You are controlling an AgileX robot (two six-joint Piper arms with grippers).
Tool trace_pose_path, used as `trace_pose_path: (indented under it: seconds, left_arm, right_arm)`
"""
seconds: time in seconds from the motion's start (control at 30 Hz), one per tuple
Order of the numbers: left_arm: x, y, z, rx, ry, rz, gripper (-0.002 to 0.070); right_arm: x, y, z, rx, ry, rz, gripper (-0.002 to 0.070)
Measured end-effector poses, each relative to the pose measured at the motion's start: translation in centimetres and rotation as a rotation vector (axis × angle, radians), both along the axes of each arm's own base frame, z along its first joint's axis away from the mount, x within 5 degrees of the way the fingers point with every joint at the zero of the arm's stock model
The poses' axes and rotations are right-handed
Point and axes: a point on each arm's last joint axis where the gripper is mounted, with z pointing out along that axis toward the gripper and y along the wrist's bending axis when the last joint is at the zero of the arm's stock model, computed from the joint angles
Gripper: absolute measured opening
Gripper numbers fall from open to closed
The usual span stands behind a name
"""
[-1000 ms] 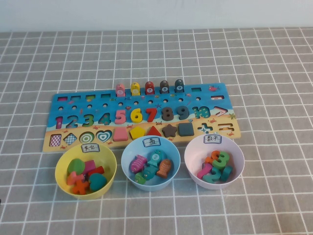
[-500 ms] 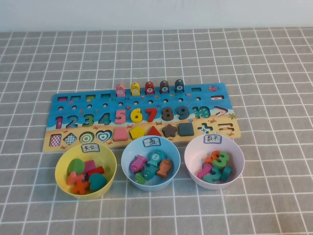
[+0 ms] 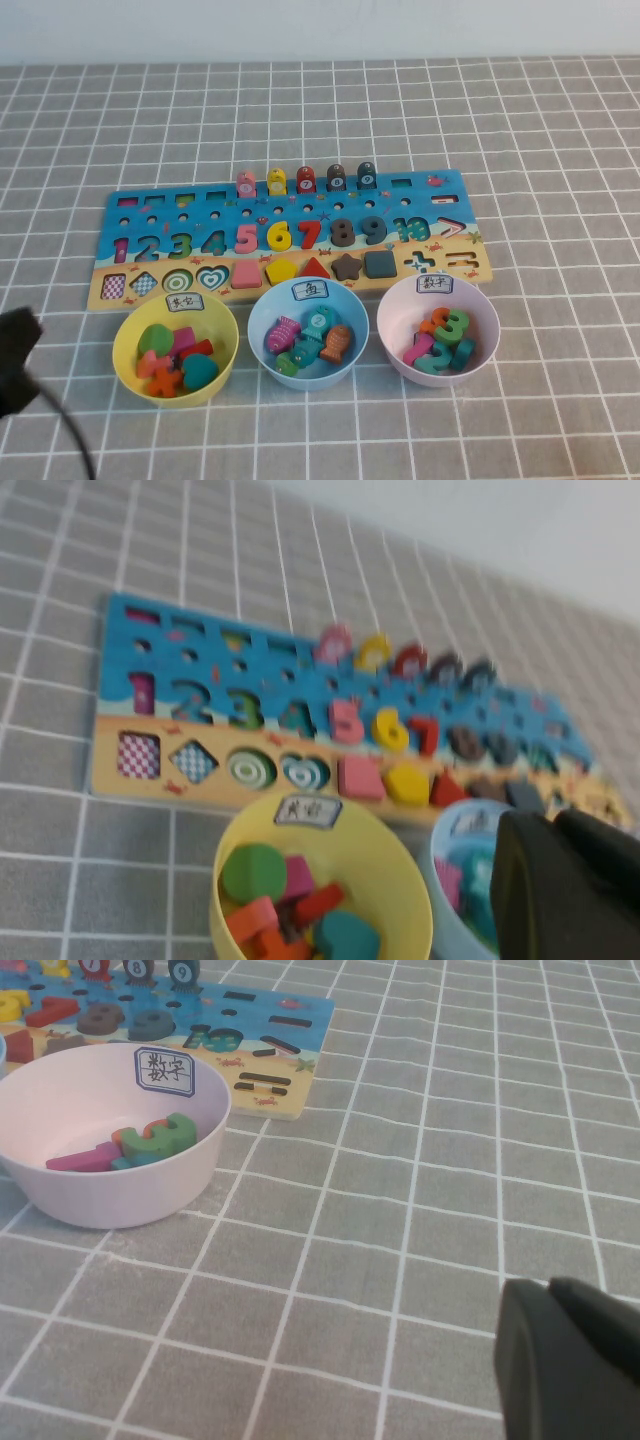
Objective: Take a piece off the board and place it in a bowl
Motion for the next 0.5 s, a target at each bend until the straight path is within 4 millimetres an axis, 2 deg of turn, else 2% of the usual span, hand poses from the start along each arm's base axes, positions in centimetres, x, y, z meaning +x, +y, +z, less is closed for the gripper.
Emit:
trace_pose_path:
  seconds: [0.33, 0.5]
  left_arm:
    - [8.9, -2.2, 5.0, 0.249, 0.265, -0.289, -0.0004]
    - [14.4, -2.8, 6.6, 0.287, 0.327, -0.340, -0.0004]
  right_arm:
    - [0.0, 0.0, 0.0, 0.000, 0.000, 0.000, -0.0017]
    - [0.0, 0.0, 0.0, 0.000, 0.000, 0.000, -0.0017]
